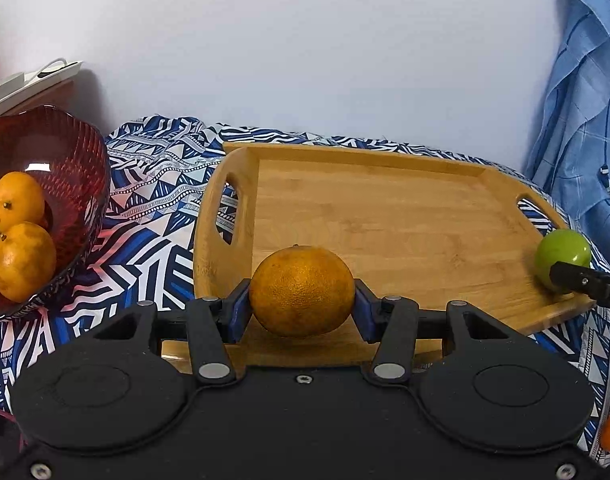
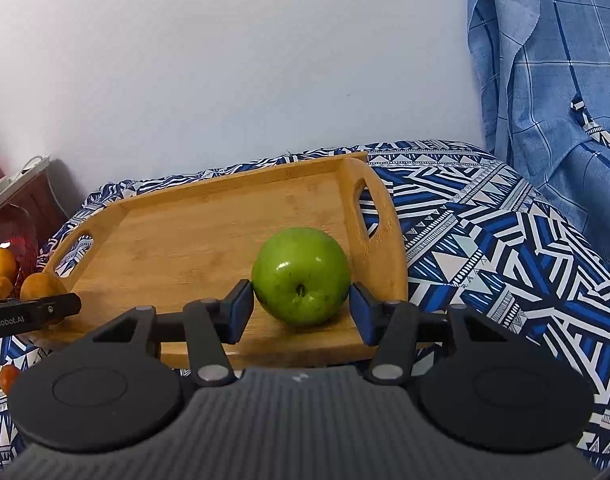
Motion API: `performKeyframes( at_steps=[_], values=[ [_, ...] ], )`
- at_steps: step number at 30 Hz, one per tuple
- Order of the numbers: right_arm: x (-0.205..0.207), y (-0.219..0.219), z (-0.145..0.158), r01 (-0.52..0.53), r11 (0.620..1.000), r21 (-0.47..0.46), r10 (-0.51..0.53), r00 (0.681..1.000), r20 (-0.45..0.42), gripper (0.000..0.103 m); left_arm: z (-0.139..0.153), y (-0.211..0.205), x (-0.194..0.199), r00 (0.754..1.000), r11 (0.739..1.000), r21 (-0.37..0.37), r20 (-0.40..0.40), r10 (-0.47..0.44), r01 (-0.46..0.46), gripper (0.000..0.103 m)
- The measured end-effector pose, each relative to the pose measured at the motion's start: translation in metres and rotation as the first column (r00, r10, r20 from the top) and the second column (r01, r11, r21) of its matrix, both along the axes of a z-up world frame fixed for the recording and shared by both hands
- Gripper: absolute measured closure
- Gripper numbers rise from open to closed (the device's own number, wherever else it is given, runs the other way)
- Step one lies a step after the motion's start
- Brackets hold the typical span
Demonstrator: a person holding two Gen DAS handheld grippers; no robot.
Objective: Organize fruits
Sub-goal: 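Carry the orange with the left tool while the right tool carries the apple onto the tray, then open both tools to release the orange and apple on the tray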
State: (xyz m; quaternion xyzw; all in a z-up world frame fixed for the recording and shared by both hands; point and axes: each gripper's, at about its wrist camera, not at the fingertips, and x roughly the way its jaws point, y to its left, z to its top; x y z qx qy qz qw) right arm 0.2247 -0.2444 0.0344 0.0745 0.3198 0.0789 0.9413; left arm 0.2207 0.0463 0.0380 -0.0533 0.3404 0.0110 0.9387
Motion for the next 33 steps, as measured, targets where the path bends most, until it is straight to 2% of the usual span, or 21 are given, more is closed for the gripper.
performKeyframes(
  at_steps=[16, 25, 30, 33],
  values=[
    [-0.002, 0.001, 0.0, -0.008, 1.0, -0.016, 0.008, 1.0, 0.001, 0.046, -0.003, -0.002, 0.0, 1.0, 1.0, 0.019, -0.005, -0.014, 0.014, 0.053],
    [-0.002, 0.001, 0.001, -0.01, 1.0, -0.021, 0.01, 1.0, -0.006, 0.045, -0.001, -0.008, -0.002, 0.999, 0.998, 0.037, 0.0, -0.042, 0.042, 0.041],
    [-0.003, 0.002, 0.003, -0.018, 1.0, -0.024, 0.018, 1.0, -0.009, 0.044, 0.002, -0.008, -0.007, 0.999, 0.999, 0.014, 0.011, -0.05, 0.05, 0.019],
    [-0.005, 0.001, 0.005, -0.026, 0.999, -0.022, 0.025, 1.0, -0.007, 0.044, 0.005, -0.009, -0.01, 0.998, 0.998, 0.016, 0.019, -0.058, 0.057, 0.017]
  ],
)
